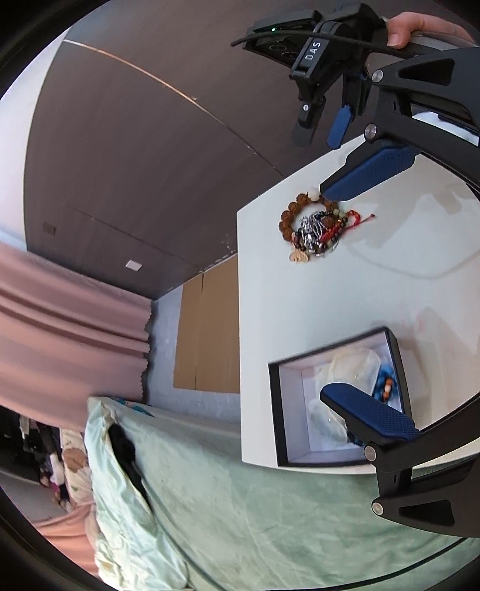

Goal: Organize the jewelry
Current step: 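Withdraw both grippers from the box and move the left toward the bead bracelet pile, then close the left gripper on the brown bead bracelet tangled with chains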

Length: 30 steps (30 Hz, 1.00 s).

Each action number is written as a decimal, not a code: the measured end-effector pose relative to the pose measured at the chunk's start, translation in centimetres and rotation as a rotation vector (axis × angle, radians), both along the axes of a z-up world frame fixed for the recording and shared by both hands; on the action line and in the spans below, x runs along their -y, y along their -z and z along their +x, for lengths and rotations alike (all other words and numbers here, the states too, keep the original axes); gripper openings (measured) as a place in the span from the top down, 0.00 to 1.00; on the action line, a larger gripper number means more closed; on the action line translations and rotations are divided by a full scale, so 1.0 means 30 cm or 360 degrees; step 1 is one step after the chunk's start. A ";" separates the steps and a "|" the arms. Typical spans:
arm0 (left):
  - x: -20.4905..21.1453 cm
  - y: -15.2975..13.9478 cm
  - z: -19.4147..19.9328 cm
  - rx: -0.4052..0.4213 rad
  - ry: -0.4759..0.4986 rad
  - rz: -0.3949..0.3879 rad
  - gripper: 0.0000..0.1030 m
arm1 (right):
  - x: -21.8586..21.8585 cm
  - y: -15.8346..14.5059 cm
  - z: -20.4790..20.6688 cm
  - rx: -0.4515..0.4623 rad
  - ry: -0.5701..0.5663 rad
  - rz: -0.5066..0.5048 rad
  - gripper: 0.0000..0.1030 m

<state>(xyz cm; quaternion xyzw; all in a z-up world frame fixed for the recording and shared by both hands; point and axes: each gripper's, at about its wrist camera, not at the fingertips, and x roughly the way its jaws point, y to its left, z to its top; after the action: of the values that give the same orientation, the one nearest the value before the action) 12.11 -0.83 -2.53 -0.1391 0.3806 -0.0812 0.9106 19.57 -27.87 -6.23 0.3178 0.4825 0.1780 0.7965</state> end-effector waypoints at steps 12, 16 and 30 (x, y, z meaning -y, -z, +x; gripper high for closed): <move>0.144 0.000 0.105 -0.0132 0.0074 -0.0027 0.39 | 0.073 0.056 0.038 -0.0135 0.0088 0.0114 0.30; 0.196 0.013 0.146 -0.0189 0.0089 -0.0033 0.47 | 0.100 0.048 0.034 -0.0145 0.0135 0.0133 0.30; 0.334 0.125 0.290 -0.0401 0.0056 -0.0032 0.57 | 0.244 0.072 0.024 -0.0235 0.0326 0.0155 0.31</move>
<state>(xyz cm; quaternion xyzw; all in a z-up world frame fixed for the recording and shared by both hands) 20.81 -10.86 -6.27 -0.1507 0.4935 -0.0828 0.8525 20.30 -35.20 -8.39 0.4158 0.4957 0.0952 0.7566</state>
